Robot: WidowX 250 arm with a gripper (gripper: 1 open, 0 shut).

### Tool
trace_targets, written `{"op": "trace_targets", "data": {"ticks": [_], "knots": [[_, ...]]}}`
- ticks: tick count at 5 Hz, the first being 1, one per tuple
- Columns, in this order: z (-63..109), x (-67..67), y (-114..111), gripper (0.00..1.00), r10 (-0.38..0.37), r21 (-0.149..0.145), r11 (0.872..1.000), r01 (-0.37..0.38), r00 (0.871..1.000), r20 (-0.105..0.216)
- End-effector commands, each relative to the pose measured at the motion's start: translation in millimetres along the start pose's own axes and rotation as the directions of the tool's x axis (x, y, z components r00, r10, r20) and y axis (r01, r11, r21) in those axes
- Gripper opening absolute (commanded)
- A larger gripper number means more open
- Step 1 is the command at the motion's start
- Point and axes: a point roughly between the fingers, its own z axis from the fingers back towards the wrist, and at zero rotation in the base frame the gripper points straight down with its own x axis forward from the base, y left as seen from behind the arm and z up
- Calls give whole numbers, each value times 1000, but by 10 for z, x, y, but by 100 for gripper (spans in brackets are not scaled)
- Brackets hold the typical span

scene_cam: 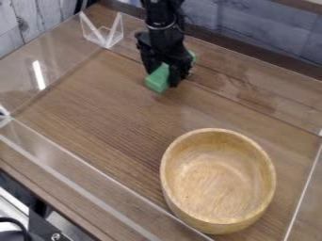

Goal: Move green object from inside the wooden bowl to the table next to it

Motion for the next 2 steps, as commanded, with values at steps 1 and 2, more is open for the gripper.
{"op": "trace_targets", "data": {"ticks": [1, 2], "knots": [[270, 169, 31, 0, 29, -4, 1000, -29, 998, 60], [354, 247, 16, 0, 34, -5, 999, -34, 998, 61]]}}
